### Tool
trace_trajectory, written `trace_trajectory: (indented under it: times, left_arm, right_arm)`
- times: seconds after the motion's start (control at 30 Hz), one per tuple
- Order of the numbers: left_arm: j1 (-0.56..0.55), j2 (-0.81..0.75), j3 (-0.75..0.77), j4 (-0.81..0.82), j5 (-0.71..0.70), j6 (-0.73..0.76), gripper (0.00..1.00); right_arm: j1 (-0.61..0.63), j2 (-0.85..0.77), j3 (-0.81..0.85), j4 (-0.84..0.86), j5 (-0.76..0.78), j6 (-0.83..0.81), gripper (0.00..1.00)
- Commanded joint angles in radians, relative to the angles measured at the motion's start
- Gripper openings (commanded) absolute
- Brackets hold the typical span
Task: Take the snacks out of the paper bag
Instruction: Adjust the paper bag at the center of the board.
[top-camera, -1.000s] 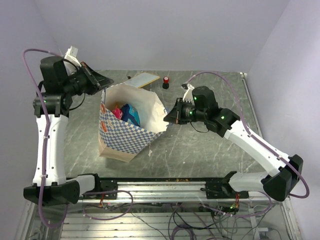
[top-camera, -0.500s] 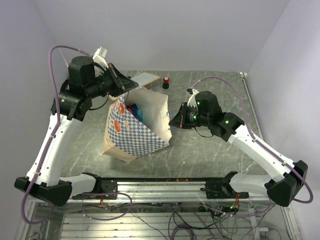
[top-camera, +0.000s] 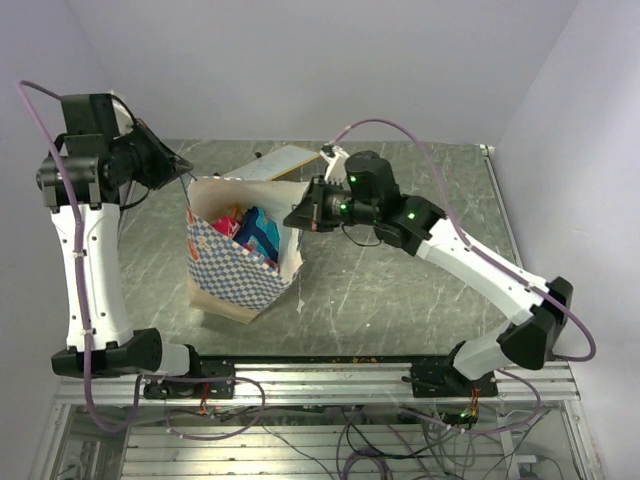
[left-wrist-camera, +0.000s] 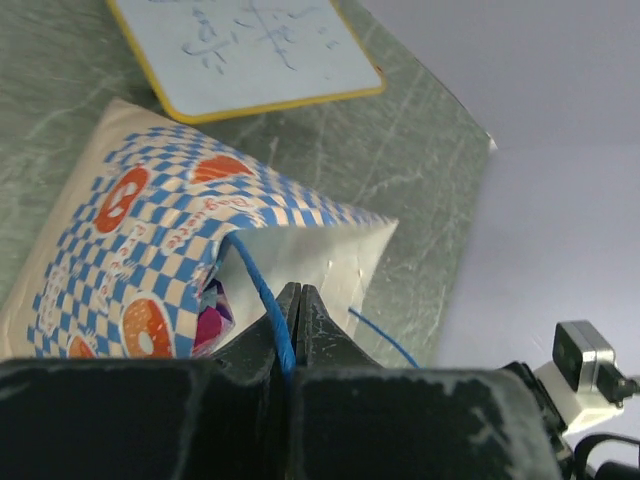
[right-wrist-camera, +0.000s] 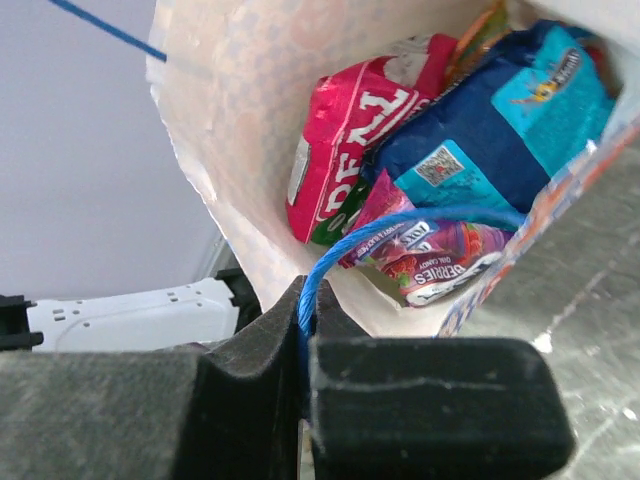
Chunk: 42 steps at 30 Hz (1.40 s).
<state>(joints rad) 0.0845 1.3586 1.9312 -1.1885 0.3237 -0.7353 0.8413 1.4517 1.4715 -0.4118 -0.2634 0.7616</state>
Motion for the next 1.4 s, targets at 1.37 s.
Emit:
trace_trajectory:
  times: [1.37]
  left_arm:
    - [-0.585, -0.287, -0.568, 0.491, 0.036, -0.248, 0.07]
  right_arm:
    - [0.086, -0.242, -0.535, 0.046, 0.048, 0.132, 0.0]
